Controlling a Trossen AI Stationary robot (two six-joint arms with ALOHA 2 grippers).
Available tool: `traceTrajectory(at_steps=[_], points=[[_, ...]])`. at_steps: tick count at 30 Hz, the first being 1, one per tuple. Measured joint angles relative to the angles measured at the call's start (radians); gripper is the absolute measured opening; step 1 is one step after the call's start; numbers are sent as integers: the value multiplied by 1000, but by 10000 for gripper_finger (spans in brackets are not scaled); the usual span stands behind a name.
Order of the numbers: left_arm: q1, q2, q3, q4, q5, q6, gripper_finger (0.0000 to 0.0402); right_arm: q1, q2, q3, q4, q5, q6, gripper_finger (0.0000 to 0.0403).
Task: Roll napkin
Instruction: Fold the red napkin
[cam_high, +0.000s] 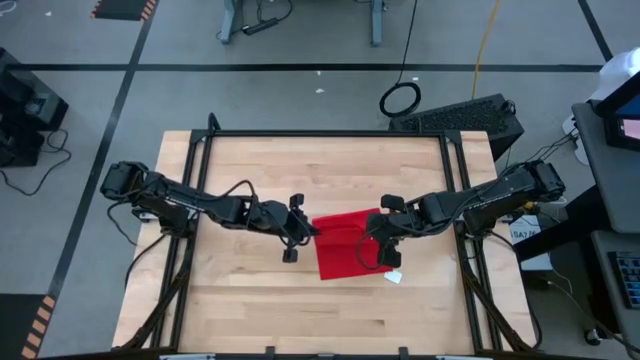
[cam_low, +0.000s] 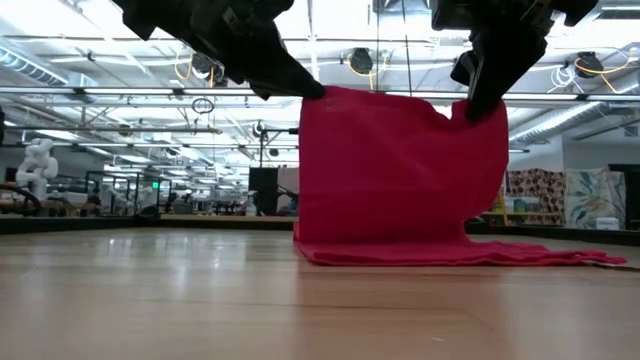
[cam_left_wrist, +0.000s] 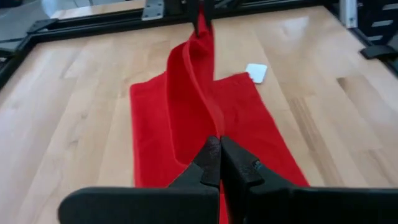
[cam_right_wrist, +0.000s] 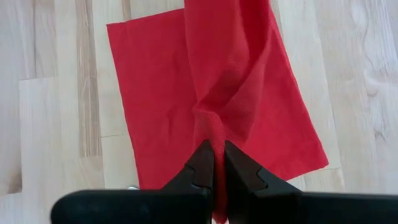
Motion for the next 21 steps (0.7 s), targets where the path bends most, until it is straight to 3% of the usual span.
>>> traceTrajectory(at_steps=[21], points=[[-12, 29, 1, -41, 8, -53, 12, 4, 10, 0, 9, -27, 43, 9]])
